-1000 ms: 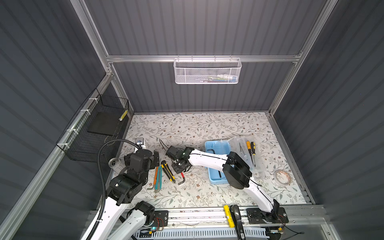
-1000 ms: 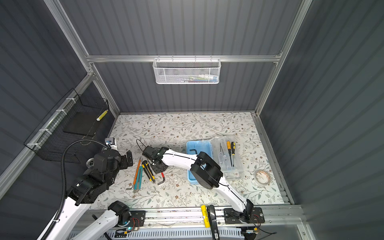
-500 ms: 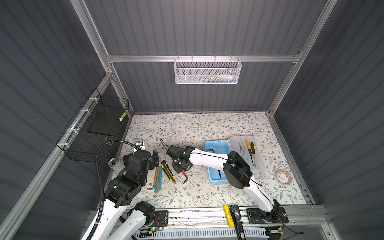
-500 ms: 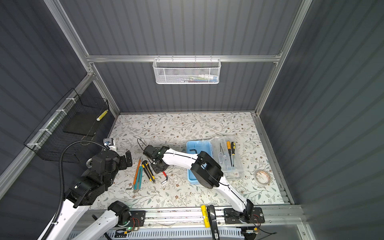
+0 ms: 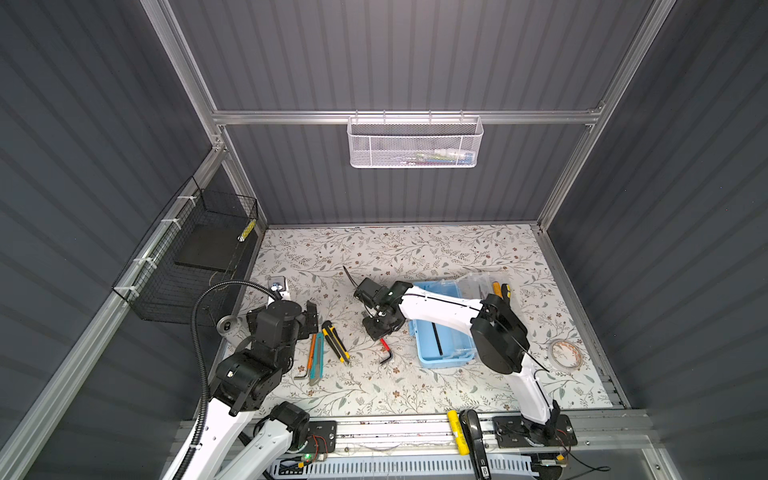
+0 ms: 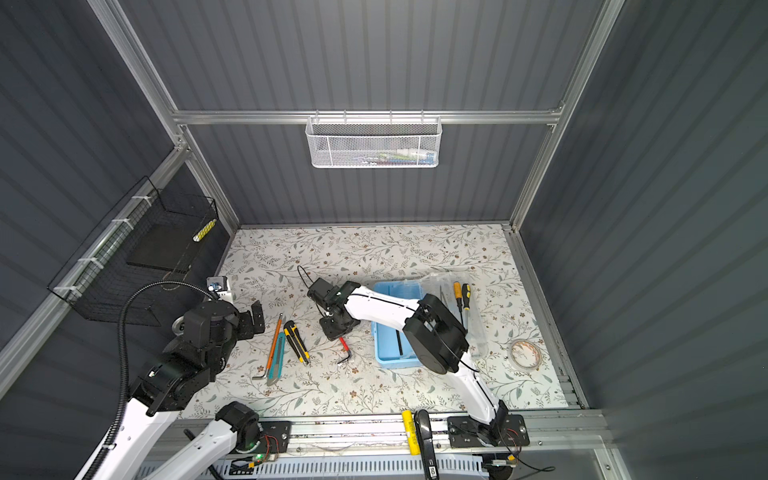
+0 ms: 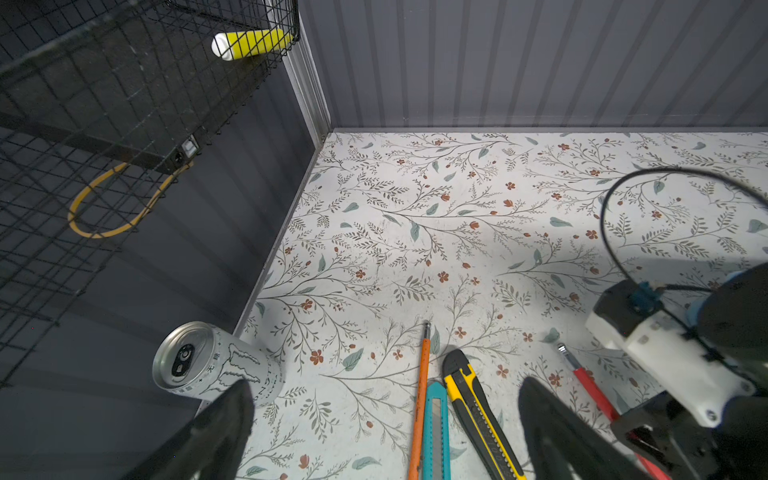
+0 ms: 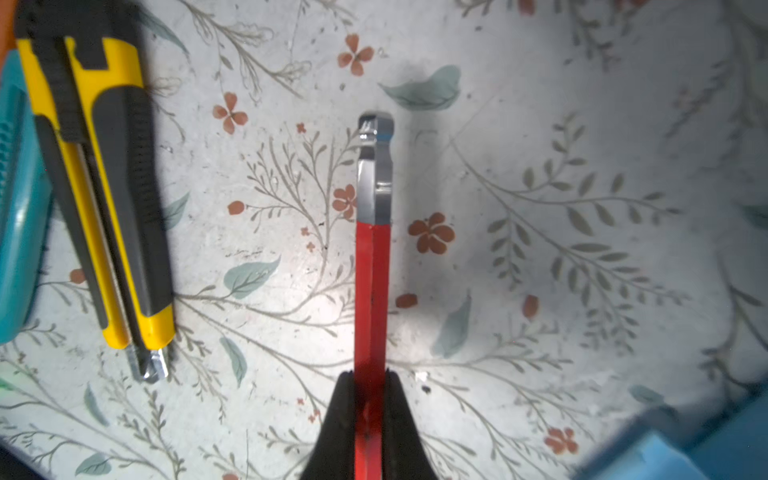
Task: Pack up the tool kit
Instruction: 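Carry the red-handled hex key with the right gripper into the blue box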
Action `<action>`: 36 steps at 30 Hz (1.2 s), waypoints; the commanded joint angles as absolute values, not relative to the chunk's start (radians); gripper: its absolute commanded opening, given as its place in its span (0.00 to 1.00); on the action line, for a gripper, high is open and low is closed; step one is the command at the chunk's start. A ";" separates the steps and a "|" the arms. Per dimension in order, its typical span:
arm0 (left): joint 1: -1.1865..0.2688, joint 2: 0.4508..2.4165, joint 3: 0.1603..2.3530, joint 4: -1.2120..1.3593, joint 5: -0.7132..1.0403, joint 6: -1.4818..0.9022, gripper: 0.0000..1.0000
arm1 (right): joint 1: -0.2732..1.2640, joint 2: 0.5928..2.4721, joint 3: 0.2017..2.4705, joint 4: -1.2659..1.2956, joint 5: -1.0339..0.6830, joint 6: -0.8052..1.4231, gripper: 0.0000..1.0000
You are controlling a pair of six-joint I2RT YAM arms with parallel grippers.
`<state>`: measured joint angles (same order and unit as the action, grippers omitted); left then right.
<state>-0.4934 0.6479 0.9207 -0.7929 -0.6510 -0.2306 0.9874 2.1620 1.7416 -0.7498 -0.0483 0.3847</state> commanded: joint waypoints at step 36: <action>-0.486 0.653 0.922 -0.799 -0.640 -0.215 0.99 | 0.796 1.781 1.285 -0.708 0.204 0.475 0.00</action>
